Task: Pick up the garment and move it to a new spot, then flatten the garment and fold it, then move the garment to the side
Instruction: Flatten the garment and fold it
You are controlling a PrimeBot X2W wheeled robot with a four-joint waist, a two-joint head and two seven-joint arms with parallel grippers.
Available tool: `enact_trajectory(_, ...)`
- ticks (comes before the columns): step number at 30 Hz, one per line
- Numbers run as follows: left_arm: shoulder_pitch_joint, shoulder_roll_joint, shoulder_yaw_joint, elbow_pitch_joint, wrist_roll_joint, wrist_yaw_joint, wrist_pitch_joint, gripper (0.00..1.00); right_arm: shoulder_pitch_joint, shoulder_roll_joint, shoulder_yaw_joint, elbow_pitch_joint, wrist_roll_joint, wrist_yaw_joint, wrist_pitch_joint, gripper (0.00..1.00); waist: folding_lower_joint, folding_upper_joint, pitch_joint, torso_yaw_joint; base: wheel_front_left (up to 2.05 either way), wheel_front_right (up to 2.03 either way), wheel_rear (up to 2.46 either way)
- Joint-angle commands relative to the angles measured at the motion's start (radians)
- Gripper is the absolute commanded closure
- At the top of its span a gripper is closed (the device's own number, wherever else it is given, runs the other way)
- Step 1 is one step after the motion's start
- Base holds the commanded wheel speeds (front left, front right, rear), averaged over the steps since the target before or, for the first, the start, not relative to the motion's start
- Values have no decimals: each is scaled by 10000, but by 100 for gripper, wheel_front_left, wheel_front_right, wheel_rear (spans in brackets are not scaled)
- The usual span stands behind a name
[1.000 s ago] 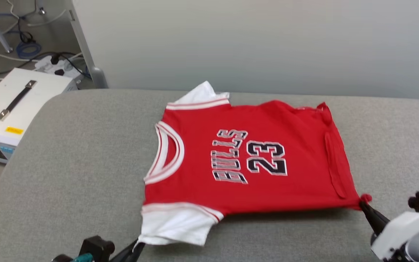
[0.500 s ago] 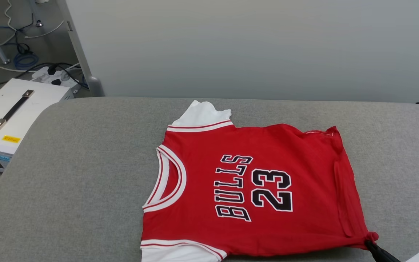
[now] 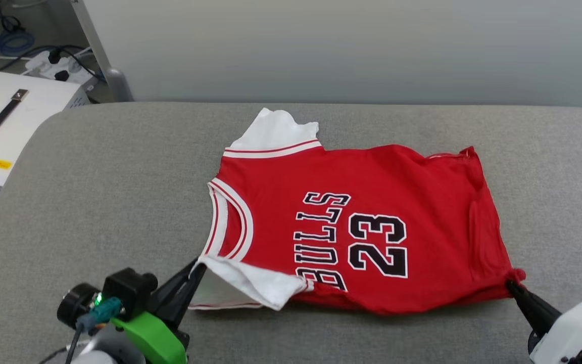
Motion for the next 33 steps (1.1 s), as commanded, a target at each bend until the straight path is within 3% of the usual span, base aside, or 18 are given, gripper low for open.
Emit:
enact_trajectory(1, -430, -94, 88, 66, 82, -82, 76, 100, -404, 53, -79, -72, -178, -6, 130, 100, 1, 0, 543, -84, 0, 0, 0)
enact_trajectory(11, -2274, -429, 105, 1085, 377, -688, 659, 100, -2221, 329, -349, 684, -958, -6, 704, 100, 1, 0, 1811, -220, 0, 0, 0)
enact_trajectory(15, -2976, -665, 3, 2152, 410, -1138, 804, 100, -2914, 406, -312, 1260, -1264, -6, 812, 100, 1, 0, 2183, -267, 0, 0, 0)
enact_trajectory(25, -3601, -1193, -198, 3991, 351, -1646, 773, 100, -3600, 383, -68, 2228, -1447, -6, 716, 100, 1, 0, 2415, -306, 0, 0, 0)
enact_trajectory(26, -3649, -1287, -193, 4217, 299, -1633, 810, 62, -3637, 399, -93, 2358, -1429, -6, 733, 100, 1, 0, 2428, -299, 0, 0, 0)
enact_trajectory(27, -3691, -1360, -196, 4410, 269, -1608, 863, 2, -3667, 446, -183, 2495, -1410, -6, 759, 100, 1, 0, 2436, -290, 0, 0, 0)
enact_trajectory(29, -3859, -1500, -316, 4815, 371, -1613, 977, 0, -3780, 512, -331, 2711, -1497, -6, 700, 0, 1, 0, 2430, -260, 0, 0, 0)
enact_trajectory(33, -4069, -1848, -321, 5435, 413, -1592, 693, 0, -3888, 508, -224, 2857, -1671, -6, 551, 0, 1, 0, 2230, -221, 0, 0, 0)
